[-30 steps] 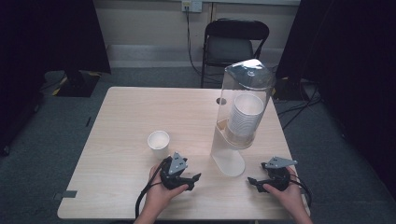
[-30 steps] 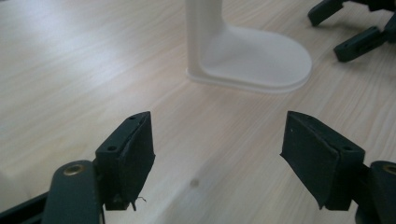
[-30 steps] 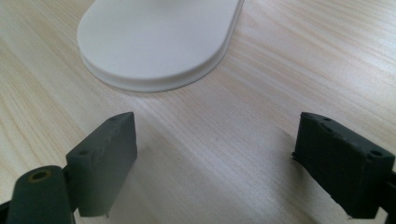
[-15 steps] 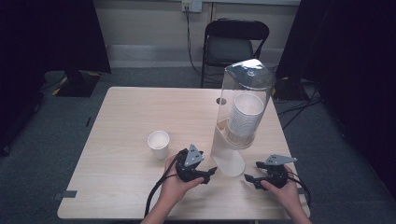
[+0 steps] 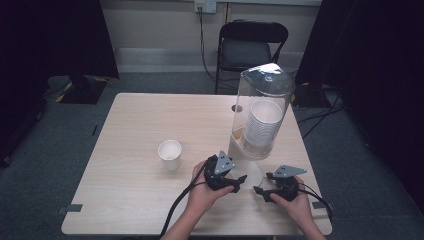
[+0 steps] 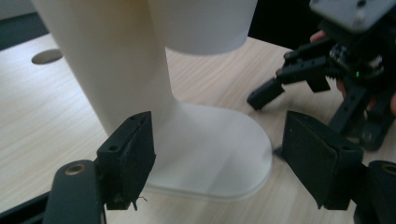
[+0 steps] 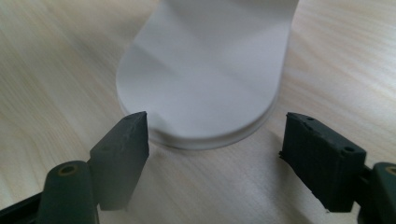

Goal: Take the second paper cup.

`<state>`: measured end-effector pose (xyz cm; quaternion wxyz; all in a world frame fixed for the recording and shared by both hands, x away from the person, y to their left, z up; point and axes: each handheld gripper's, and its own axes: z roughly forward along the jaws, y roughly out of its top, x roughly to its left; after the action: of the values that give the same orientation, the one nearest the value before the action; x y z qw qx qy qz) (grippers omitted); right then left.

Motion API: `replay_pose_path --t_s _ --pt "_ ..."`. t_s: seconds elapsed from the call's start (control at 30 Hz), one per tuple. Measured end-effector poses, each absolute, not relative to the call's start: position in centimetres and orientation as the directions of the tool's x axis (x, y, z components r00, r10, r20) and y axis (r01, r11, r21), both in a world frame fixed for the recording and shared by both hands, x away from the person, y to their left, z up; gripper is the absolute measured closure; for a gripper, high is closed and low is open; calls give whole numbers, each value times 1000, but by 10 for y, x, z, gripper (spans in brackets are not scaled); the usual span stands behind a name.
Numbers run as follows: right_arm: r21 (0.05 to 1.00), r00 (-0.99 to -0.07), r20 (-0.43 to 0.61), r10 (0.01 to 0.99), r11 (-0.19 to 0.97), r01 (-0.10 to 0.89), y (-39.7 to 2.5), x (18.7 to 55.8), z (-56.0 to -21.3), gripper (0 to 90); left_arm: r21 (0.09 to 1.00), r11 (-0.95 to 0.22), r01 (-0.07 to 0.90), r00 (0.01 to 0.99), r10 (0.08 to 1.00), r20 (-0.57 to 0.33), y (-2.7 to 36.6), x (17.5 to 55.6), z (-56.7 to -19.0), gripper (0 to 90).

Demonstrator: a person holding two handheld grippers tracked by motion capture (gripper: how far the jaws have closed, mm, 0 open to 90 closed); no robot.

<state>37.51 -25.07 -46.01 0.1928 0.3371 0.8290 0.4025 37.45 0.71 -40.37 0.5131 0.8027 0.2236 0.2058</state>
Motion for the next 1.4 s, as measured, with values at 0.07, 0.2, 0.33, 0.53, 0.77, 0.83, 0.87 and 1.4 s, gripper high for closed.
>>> replay_pose_path --t_s 0.07,0.2,0.33,0.53,0.77,0.83,0.87,1.4 --pt "784 -700 -83 710 480 394 -247 375 -461 215 923 -357 144 810 578 97 3 376 -403 252" --pt "783 -698 -85 711 481 395 -247 376 -461 213 938 -323 126 800 592 97 -5 379 -399 249" --pt "782 -698 -88 711 483 393 -247 376 -461 212 945 -311 101 796 595 111 -14 382 -392 247" --pt "782 -698 -87 711 483 394 -247 376 -461 212 961 -267 72 772 625 115 -20 387 -391 251" --pt "782 -699 -87 710 484 393 -247 376 -461 212 971 -239 27 751 646 138 -25 394 -394 289" --pt "782 -699 -87 709 484 393 -247 376 -461 212 973 -230 2 753 640 150 -28 396 -396 298" --pt "782 -700 -87 709 484 393 -247 376 -461 212 973 -233 -6 756 636 157 -29 396 -397 317" --pt "781 -706 -91 703 489 387 -249 376 -461 212 977 -212 -34 747 644 166 -38 403 -411 365"
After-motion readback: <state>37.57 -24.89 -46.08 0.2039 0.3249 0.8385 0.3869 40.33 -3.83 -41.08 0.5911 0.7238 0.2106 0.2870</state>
